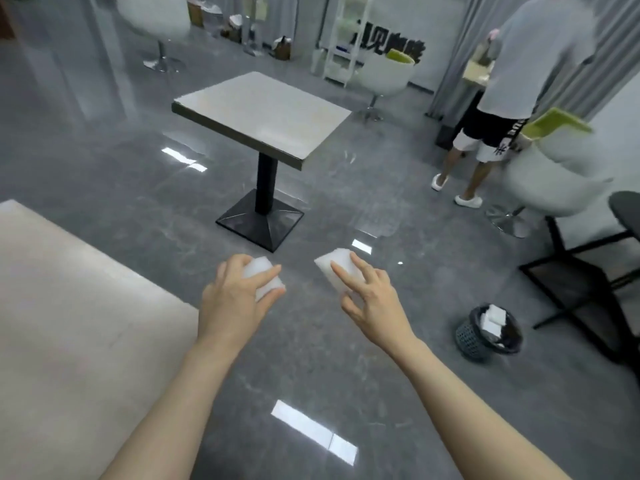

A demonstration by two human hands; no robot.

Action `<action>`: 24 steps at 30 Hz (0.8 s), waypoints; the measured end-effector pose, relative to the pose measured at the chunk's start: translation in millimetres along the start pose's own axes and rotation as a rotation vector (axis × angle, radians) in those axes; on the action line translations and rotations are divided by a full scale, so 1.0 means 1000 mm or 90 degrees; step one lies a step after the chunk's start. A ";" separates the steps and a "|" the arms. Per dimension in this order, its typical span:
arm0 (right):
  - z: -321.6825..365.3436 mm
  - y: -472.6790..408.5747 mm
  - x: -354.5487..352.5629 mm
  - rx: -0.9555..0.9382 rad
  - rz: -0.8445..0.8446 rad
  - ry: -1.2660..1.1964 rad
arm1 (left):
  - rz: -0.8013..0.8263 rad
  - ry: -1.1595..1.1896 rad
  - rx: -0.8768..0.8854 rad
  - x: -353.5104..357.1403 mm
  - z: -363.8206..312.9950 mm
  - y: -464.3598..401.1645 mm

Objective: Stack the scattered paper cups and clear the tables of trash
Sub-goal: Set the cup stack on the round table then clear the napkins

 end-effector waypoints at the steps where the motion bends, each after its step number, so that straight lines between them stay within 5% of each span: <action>1: -0.019 0.003 -0.009 0.017 -0.007 0.012 | 0.012 0.006 0.016 0.015 -0.017 -0.003; 24: -0.331 -0.026 -0.087 0.488 -0.107 0.163 | 0.302 0.116 0.376 0.326 -0.271 -0.199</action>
Point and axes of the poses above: each hand's wrist, its own y-axis away from the middle knuckle, its own x-axis out of the palm, z = x × y, the point moved 5 cm from there along -y, towards the middle knuckle, and after that the axes turned 12 degrees about -z, right-handed, at the moved point
